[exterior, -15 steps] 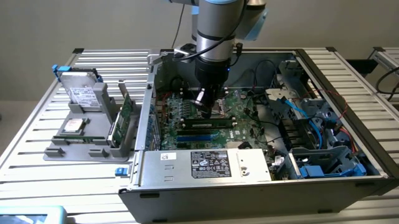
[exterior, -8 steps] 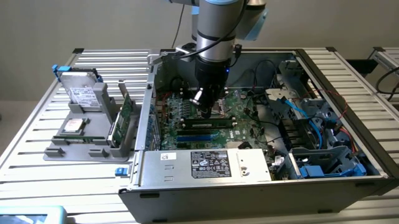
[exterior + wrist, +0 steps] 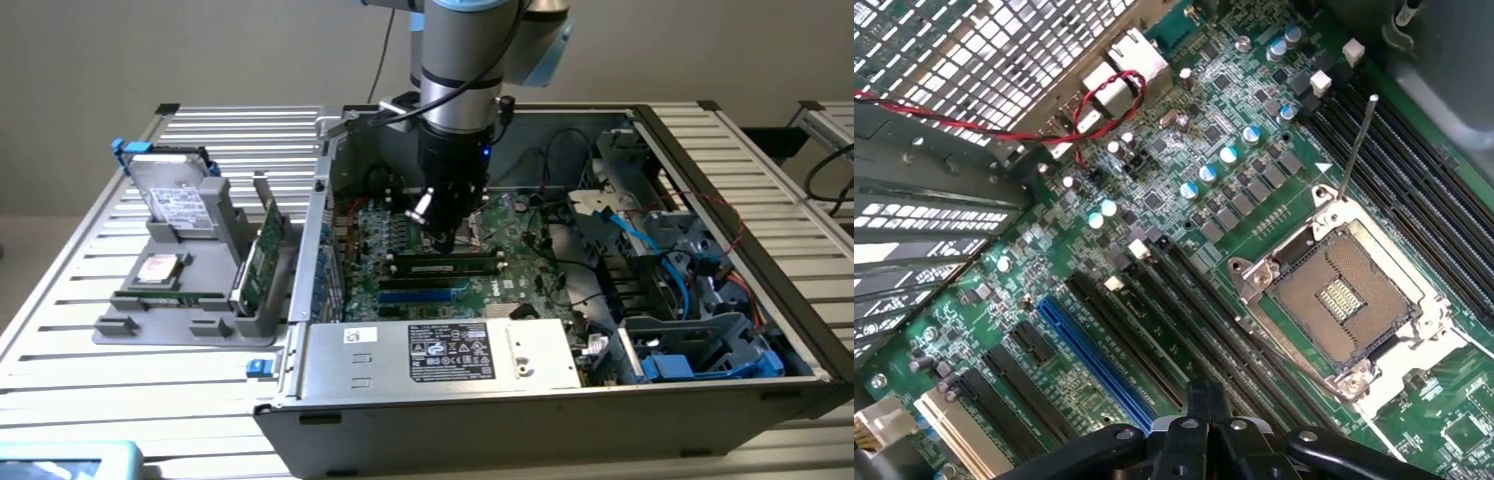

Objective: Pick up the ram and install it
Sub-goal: 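Press down the ram until it locks into place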

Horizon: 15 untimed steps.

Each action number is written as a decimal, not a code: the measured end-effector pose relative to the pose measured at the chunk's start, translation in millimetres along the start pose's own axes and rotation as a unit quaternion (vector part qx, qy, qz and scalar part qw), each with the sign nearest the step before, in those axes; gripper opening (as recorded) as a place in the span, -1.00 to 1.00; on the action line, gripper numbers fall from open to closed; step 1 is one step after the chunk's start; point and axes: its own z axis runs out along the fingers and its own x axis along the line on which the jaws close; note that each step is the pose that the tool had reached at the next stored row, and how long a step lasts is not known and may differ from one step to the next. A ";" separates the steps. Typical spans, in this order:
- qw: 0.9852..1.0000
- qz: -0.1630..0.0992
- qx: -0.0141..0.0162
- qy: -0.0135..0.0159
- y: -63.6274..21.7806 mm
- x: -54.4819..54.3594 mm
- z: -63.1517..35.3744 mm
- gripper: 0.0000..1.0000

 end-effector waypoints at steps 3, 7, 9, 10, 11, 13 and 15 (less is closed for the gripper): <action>1.000 0.019 0.000 -0.001 0.1 0.1 0.3 -0.79; 0.999 0.046 -0.002 -0.001 0.1 0.0 0.8 -0.79; 0.998 0.056 -0.001 -0.002 0.1 0.0 0.8 -0.79; 0.998 0.062 -0.001 -0.003 0.0 0.0 0.9 -0.79; 0.998 0.069 0.000 -0.004 0.0 0.0 1.0 -0.79; 0.997 0.082 0.000 -0.005 0.1 0.0 1.0 -0.79; 0.995 0.095 0.000 -0.005 0.1 0.0 1.0 -0.79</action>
